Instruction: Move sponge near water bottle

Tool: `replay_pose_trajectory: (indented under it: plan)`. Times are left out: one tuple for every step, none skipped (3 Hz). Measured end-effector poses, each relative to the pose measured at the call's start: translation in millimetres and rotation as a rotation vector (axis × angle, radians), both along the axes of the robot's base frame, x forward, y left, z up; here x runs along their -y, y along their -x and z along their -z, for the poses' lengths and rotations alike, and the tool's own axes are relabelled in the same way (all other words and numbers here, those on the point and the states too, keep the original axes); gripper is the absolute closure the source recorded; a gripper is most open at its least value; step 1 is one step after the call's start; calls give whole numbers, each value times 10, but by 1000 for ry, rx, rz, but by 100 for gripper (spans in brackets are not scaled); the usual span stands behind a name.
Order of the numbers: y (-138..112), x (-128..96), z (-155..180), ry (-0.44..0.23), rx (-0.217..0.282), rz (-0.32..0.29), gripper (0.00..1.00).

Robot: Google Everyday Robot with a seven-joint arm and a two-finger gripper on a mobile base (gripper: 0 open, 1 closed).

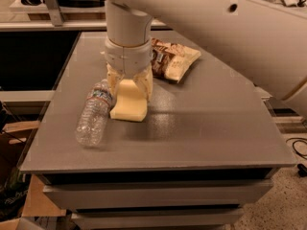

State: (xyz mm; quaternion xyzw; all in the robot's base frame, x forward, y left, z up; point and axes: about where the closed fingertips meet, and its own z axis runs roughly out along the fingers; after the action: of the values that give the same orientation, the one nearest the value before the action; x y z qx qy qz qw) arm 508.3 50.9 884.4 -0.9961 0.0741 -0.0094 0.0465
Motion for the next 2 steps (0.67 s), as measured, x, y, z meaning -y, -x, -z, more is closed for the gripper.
replay_pose_trajectory:
  plan:
    - [-56, -42, 35, 1, 2, 1, 82]
    - [-139, -40, 47, 4, 9, 11, 59]
